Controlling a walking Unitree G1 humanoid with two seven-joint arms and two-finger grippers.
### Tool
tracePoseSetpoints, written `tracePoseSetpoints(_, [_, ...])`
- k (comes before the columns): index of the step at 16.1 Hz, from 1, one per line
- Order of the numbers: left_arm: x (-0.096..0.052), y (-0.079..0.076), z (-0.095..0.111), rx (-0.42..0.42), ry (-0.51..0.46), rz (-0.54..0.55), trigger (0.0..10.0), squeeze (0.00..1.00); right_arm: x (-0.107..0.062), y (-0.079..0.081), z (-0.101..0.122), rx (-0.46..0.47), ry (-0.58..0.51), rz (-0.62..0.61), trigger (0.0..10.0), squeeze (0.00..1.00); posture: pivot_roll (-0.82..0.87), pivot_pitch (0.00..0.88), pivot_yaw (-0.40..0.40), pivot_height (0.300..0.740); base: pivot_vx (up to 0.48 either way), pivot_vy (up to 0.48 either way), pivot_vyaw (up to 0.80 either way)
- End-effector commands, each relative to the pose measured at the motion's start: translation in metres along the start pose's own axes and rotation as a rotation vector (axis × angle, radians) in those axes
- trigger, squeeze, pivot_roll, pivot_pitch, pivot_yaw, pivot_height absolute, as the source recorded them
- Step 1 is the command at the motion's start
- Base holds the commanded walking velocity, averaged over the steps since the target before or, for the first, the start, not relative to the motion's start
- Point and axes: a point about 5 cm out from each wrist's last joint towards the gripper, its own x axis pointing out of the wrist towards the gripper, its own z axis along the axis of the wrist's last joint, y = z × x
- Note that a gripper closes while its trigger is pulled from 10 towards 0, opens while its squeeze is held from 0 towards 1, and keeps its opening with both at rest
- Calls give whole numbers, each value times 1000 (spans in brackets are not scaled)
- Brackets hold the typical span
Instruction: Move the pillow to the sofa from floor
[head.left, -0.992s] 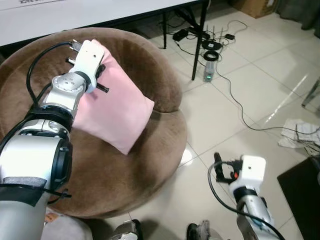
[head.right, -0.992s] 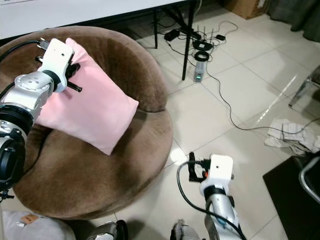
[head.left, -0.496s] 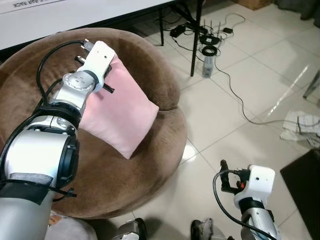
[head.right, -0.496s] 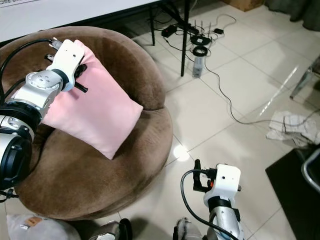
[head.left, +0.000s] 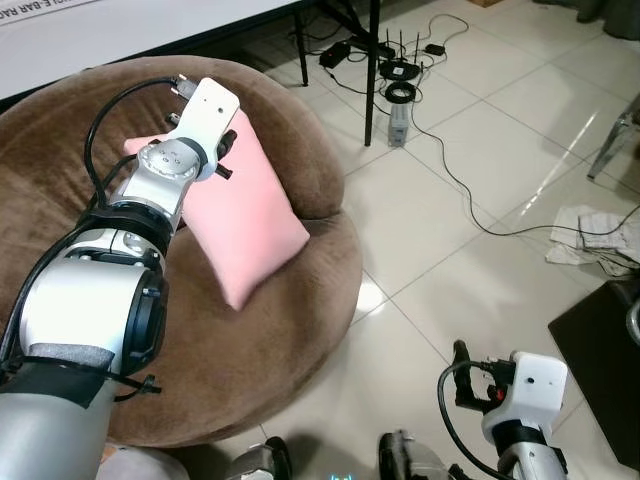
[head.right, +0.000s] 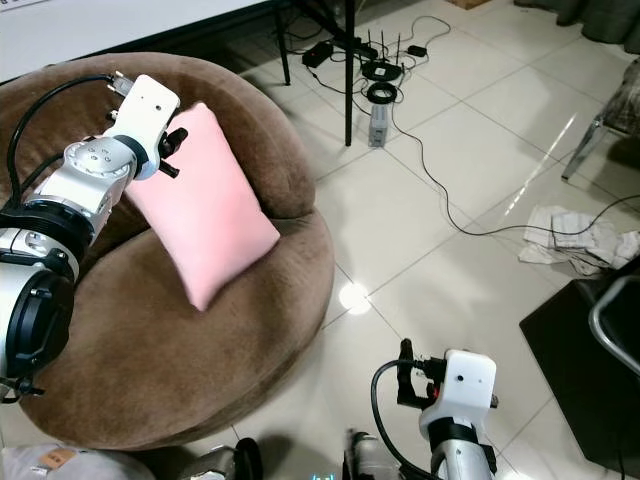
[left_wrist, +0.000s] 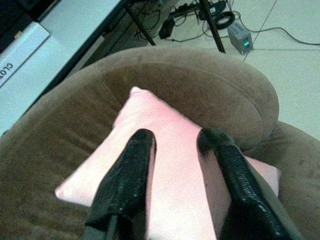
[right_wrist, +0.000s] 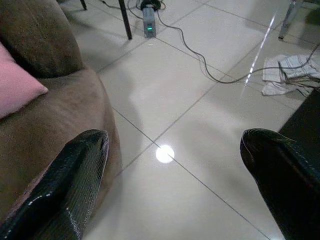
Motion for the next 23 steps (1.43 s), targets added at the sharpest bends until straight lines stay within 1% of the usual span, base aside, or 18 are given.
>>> tracePoseSetpoints(1, [-1, 1, -8, -20, 28, 19, 10000, 0, -3, -2, 1, -5, 7, 0, 10000, 0, -376, 196, 79, 740, 0, 0, 0])
tracePoseSetpoints(4, [-1, 2, -9, -26, 27, 33, 10000, 0, -2, -3, 4, -8, 7, 4, 10000, 0, -375, 201, 72, 740, 0, 0, 0])
tracePoseSetpoints(7, [-2, 4, -8, -78, 11, 41, 10000, 0, 2, -2, 6, -11, 6, 11, 10000, 0, -359, 183, 65, 740, 0, 0, 0])
tracePoseSetpoints(8, [-2, 9, -2, -162, -25, 58, 10000, 0, 11, -3, 9, -13, -4, 17, 10000, 0, -334, 154, 58, 740, 0, 0, 0])
tracePoseSetpoints(9, [-2, 10, 0, -184, -37, 63, 10000, 0, 13, -3, 10, -13, -7, 19, 10000, 0, -334, 154, 58, 740, 0, 0, 0])
tracePoseSetpoints(10, [-2, 14, 8, -244, -84, 65, 10000, 0, 24, -1, 14, -21, -20, 39, 10000, 0, -299, 131, 45, 740, 0, 0, 0])
tracePoseSetpoints(11, [-3, 15, 10, -258, -97, 68, 10000, 0, 28, 0, 16, -26, -23, 44, 10000, 0, -292, 128, 43, 740, 0, 0, 0])
tracePoseSetpoints(12, [-3, 16, 11, -303, -130, 61, 10000, 0, 40, 2, 21, -32, -37, 74, 10000, 0, -252, 120, 29, 740, 0, 0, 0])
tracePoseSetpoints(13, [-4, 15, 9, -318, -140, 57, 10000, 0, 47, 4, 25, -41, -43, 95, 10000, 0, -221, 116, 12, 740, 0, 0, 0])
tracePoseSetpoints(14, [-4, 15, 7, -325, -142, 57, 10000, 0, 50, 4, 26, -45, -45, 106, 10000, 0, -221, 116, 12, 740, 0, 0, 0])
tracePoseSetpoints(15, [-5, 14, 0, -361, -151, 63, 10000, 0, 61, 9, 31, -63, -51, 149, 10000, 0, -164, 113, -17, 740, 0, 0, 0])
tracePoseSetpoints(17, [-6, 11, -8, -387, -166, 60, 10000, 0, 71, 14, 37, -77, -62, 185, 10000, 0, -122, 115, -38, 740, 0, 0, 0])
tracePoseSetpoints(18, [-7, 10, -13, -404, -170, 71, 10000, 0, 74, 15, 39, -76, -66, 197, 10000, 0, -113, 113, -42, 740, 0, 0, 0])
tracePoseSetpoints(19, [-11, 4, -33, -452, -172, 73, 10000, 0, 79, 19, 42, -75, -73, 228, 10000, 0, -82, 120, -58, 740, 0, 0, 0])
tracePoseSetpoints(20, [-13, 1, -41, -465, -168, 69, 10000, 0, 80, 20, 42, -75, -72, 236, 10000, 0, -82, 120, -58, 740, 0, 0, 0])
tracePoseSetpoints(21, [-23, -18, -79, -506, -123, 31, 10000, 0, 78, 23, 35, -87, -50, 270, 10000, 0, -55, 133, -73, 740, 0, 0, 0])
tracePoseSetpoints(22, [-29, -26, -92, -522, -106, 16, 10000, 0, 78, 24, 33, -91, -42, 283, 10000, 0, -55, 133, -73, 740, 0, 0, 0])
tracePoseSetpoints(23, [-47, -52, -121, -566, -78, -21, 10000, 0, 73, 26, 27, -90, -26, 309, 10000, 0, -39, 147, -82, 740, 0, 0, 0])
